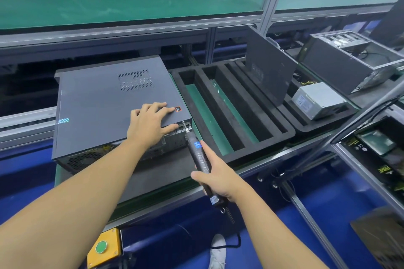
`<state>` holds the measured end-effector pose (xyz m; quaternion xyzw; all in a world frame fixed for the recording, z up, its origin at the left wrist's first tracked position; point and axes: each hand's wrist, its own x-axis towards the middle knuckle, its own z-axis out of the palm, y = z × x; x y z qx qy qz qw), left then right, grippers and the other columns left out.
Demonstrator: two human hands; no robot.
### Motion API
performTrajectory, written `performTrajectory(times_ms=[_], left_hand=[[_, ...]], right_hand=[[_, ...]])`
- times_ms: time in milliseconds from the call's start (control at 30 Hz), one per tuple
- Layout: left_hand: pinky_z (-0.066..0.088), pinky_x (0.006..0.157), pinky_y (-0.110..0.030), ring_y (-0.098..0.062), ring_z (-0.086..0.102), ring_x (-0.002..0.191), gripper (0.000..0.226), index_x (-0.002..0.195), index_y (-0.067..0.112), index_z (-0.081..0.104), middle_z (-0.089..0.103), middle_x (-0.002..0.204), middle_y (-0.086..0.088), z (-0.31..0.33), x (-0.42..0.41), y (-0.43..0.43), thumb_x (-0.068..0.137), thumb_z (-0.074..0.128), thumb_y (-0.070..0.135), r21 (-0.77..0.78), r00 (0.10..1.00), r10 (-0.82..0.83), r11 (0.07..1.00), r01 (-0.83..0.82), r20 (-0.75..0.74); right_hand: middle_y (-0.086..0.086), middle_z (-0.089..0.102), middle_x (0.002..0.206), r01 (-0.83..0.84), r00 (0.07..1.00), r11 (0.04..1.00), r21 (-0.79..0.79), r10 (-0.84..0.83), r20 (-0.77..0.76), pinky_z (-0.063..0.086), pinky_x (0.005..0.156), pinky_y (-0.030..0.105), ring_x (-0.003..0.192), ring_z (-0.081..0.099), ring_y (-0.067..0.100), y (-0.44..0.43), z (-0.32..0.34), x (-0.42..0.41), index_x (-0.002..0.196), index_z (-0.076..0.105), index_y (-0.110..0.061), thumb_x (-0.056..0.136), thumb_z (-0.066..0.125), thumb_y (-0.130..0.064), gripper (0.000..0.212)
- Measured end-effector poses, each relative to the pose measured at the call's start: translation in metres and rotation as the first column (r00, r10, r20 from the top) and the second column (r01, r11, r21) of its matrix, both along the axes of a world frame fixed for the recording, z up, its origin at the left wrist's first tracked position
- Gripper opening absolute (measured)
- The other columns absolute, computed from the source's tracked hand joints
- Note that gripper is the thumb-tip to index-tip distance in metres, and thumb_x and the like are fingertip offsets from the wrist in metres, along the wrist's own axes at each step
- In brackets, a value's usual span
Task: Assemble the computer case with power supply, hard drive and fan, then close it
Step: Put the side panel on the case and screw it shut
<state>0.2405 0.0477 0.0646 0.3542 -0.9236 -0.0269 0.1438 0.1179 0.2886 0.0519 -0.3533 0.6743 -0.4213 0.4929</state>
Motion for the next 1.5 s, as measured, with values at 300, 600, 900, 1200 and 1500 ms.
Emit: performTrajectory(times_ms=[300,600,900,1200,1500], left_hand=[[0.031,0.100,-0.042,-0.019,0.043,0.127,0.042,0.125,0.037,0.059,0.051,0.137,0.008,0.000,-0.008,0.013,0.088,0.059,0.055,-0.020,0.995,0.005,1.000,-0.007,-0.102],[0.051,0.074,-0.040,-0.018,0.057,0.082,0.020,0.100,0.012,0.065,0.057,0.108,0.003,0.014,-0.105,0.054,0.089,0.051,0.002,0.127,0.880,-0.325,0.913,0.387,-0.347],[0.048,0.095,-0.041,-0.026,0.058,0.109,0.037,0.114,0.018,0.066,0.059,0.119,-0.004,-0.045,-0.213,0.021,0.093,0.043,-0.002,0.431,0.927,-0.232,0.898,0.087,0.296],[0.036,0.088,-0.032,-0.022,0.058,0.111,0.025,0.110,0.034,0.070,0.065,0.118,0.004,-0.103,-0.251,-0.009,0.093,0.057,0.022,0.173,0.730,-0.129,0.985,0.015,0.671],[0.026,0.094,-0.037,-0.020,0.053,0.073,0.008,0.082,0.027,0.061,0.069,0.086,0.005,-0.137,-0.275,-0.009,0.086,0.063,0.019,0.143,0.479,-0.144,0.989,0.038,0.866]], right_hand=[[0.008,0.063,0.109,0.071,0.992,0.994,-0.083,-0.062,0.110,0.054,0.061,0.035,0.070,0.058,0.025,0.027,-0.012,-0.017,0.145,0.032,-0.064,0.080,0.072,-0.020,0.087],[0.002,0.065,0.097,0.235,0.953,0.967,-0.104,-0.208,0.220,0.055,0.058,0.036,0.073,0.059,0.023,0.021,-0.028,-0.113,0.151,0.038,-0.044,0.082,0.072,-0.009,0.084],[-0.003,0.066,0.091,0.151,0.959,0.987,-0.051,-0.134,0.248,0.054,0.057,0.034,0.068,0.058,0.020,-0.014,-0.065,-0.217,0.130,0.046,-0.063,0.085,0.067,-0.005,0.076],[-0.004,0.065,0.090,0.045,0.967,0.999,0.000,-0.044,0.250,0.054,0.057,0.033,0.066,0.059,0.019,-0.059,-0.096,-0.266,0.144,0.037,-0.051,0.087,0.066,-0.013,0.075],[-0.001,0.060,0.092,0.037,0.938,0.999,0.018,-0.041,0.345,0.053,0.054,0.035,0.065,0.055,0.021,-0.072,-0.115,-0.279,0.138,0.046,-0.048,0.088,0.063,-0.007,0.067]])
